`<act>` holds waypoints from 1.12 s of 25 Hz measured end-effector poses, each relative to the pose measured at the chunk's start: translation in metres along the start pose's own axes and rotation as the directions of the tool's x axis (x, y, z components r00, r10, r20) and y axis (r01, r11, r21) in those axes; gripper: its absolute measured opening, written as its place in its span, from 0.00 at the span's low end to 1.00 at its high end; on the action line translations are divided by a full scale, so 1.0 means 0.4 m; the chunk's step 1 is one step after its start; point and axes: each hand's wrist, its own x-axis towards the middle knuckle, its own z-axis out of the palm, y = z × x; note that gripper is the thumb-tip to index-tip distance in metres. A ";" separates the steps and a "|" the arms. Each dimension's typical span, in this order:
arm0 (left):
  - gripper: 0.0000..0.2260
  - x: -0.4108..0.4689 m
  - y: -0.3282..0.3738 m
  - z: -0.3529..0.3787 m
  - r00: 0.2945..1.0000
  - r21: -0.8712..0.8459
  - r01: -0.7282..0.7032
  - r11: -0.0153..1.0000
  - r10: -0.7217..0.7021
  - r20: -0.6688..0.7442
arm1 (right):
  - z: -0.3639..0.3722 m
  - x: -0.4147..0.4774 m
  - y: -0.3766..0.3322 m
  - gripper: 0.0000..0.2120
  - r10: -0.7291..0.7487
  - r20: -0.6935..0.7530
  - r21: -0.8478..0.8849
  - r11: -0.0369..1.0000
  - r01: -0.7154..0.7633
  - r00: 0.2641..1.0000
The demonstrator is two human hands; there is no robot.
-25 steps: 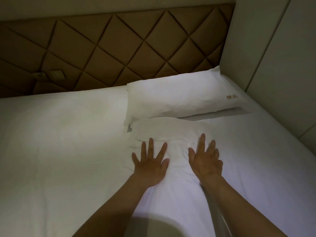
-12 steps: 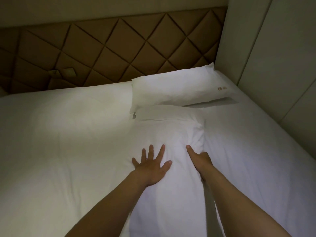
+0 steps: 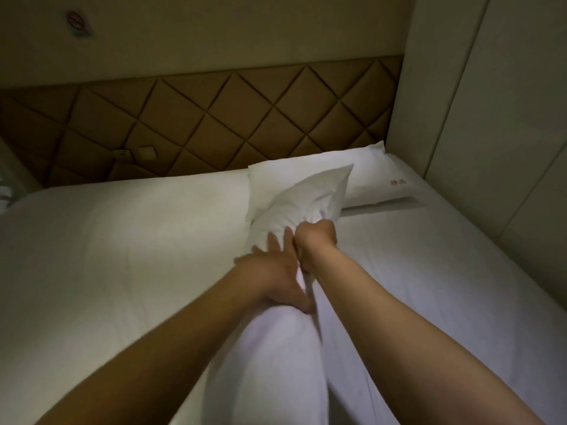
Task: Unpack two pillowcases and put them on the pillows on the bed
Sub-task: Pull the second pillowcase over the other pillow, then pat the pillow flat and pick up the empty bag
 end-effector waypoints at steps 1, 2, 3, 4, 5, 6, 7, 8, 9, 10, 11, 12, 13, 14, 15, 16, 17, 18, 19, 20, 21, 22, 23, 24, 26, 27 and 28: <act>0.63 -0.011 -0.019 -0.031 0.999 -0.014 0.006 1.000 -0.005 0.040 | 0.007 -0.022 -0.030 0.24 0.006 -0.018 -0.019 1.000 -0.006 1.000; 0.61 -0.021 -0.041 -0.060 0.999 -0.015 0.003 1.000 -0.002 0.054 | 0.012 -0.044 -0.053 0.25 0.001 -0.035 -0.048 0.999 -0.003 0.999; 0.56 -0.030 -0.062 -0.082 1.000 0.008 -0.010 1.000 0.010 0.030 | 0.016 -0.056 -0.064 0.25 -0.015 -0.045 -0.072 0.997 0.011 0.999; 0.46 -0.039 -0.084 -0.100 1.000 0.042 -0.021 0.999 0.021 -0.011 | 0.021 -0.071 -0.078 0.25 -0.036 -0.046 -0.083 0.996 0.032 0.998; 0.35 -0.043 -0.101 -0.110 0.999 0.054 -0.025 0.998 0.027 -0.041 | 0.025 -0.085 -0.086 0.25 -0.057 -0.045 -0.092 0.994 0.053 0.997; 0.23 -0.044 -0.119 -0.117 0.999 0.033 -0.015 0.999 0.017 -0.045 | 0.029 -0.103 -0.091 0.26 -0.091 -0.050 -0.112 0.990 0.085 0.995; 0.15 -0.041 -0.138 -0.122 0.999 0.014 -0.002 1.000 0.002 -0.034 | 0.039 -0.111 -0.093 0.29 -0.133 -0.056 -0.139 0.982 0.125 0.989; 0.13 -0.039 -0.156 -0.130 1.000 0.017 0.012 1.000 -0.011 -0.025 | 0.048 -0.121 -0.097 0.33 -0.176 -0.051 -0.168 0.972 0.165 0.983; 0.14 -0.030 -0.177 -0.143 0.999 0.045 0.024 0.999 -0.022 -0.046 | 0.059 -0.128 -0.101 0.37 -0.211 -0.027 -0.185 0.961 0.203 0.977; 0.18 -0.012 -0.200 -0.160 0.997 0.084 0.030 0.996 -0.024 -0.078 | 0.069 -0.134 -0.104 0.40 -0.255 0.007 -0.198 0.947 0.251 0.967; 0.23 0.014 -0.220 -0.170 0.995 0.123 0.027 0.992 -0.015 -0.096 | 0.075 -0.130 -0.102 0.40 -0.281 0.048 -0.212 0.935 0.284 0.959; 0.24 0.033 -0.237 -0.172 0.994 0.166 0.024 0.986 -0.005 -0.112 | 0.078 -0.121 -0.097 0.38 -0.274 0.102 -0.212 0.933 0.290 0.956; 0.23 0.050 -0.256 -0.161 0.990 0.202 0.024 0.979 0.005 -0.140 | 0.078 -0.107 -0.085 0.35 -0.245 0.164 -0.216 0.936 0.277 0.956; 0.21 0.067 -0.274 -0.139 0.982 0.222 0.031 0.975 0.011 -0.187 | 0.070 -0.090 -0.071 0.32 -0.230 0.225 -0.276 0.917 0.288 0.947; 0.19 0.082 -0.287 -0.105 0.968 0.222 0.058 0.973 0.001 -0.253 | 0.055 -0.072 -0.054 0.29 -0.237 0.301 -0.383 0.857 0.345 0.924; 0.18 0.103 -0.303 -0.056 0.951 0.189 0.084 0.978 -0.022 -0.309 | 0.041 -0.051 -0.028 0.29 -0.250 0.388 -0.497 0.754 0.430 0.887; 0.21 0.122 -0.316 -0.002 0.941 0.119 0.114 0.986 -0.069 -0.332 | 0.027 -0.028 0.001 0.32 -0.256 0.476 -0.582 0.626 0.520 0.841; 0.25 0.139 -0.325 0.051 0.941 0.032 0.145 0.989 -0.128 -0.313 | 0.011 -0.010 0.028 0.34 -0.233 0.543 -0.649 0.493 0.580 0.806; 0.28 0.152 -0.330 0.100 0.949 -0.032 0.177 0.984 -0.180 -0.260 | -0.003 0.010 0.056 0.35 -0.192 0.579 -0.702 0.377 0.604 0.792; 0.30 0.164 -0.335 0.146 0.963 -0.049 0.184 0.982 -0.190 -0.193 | -0.018 0.035 0.087 0.36 -0.143 0.592 -0.747 0.270 0.607 0.793; 0.31 0.169 -0.340 0.190 0.978 -0.034 0.170 0.985 -0.173 -0.117 | -0.031 0.058 0.119 0.36 -0.076 0.586 -0.785 0.193 0.588 0.807; 0.32 0.165 -0.344 0.229 0.988 -0.004 0.146 0.989 -0.146 -0.056 | -0.048 0.077 0.151 0.37 0.002 0.560 -0.819 0.154 0.553 0.828; 0.33 0.162 -0.352 0.266 0.991 0.028 0.132 0.991 -0.132 -0.022 | -0.067 0.094 0.183 0.37 0.067 0.527 -0.846 0.143 0.514 0.847; 0.34 0.160 -0.365 0.297 0.991 0.063 0.134 0.989 -0.133 -0.021 | -0.086 0.111 0.209 0.38 0.111 0.495 -0.866 0.151 0.477 0.862; 0.36 0.162 -0.382 0.335 0.989 0.104 0.146 0.984 -0.142 -0.045 | -0.122 0.133 0.247 0.36 0.146 0.450 -0.890 0.157 0.428 0.881; 0.36 0.164 -0.384 0.343 0.990 0.103 0.139 0.985 -0.135 -0.045 | -0.136 0.144 0.262 0.34 0.155 0.432 -0.898 0.159 0.409 0.888; 0.37 0.165 -0.384 0.349 0.992 0.102 0.127 0.987 -0.124 -0.032 | -0.145 0.153 0.272 0.32 0.162 0.418 -0.904 0.175 0.391 0.894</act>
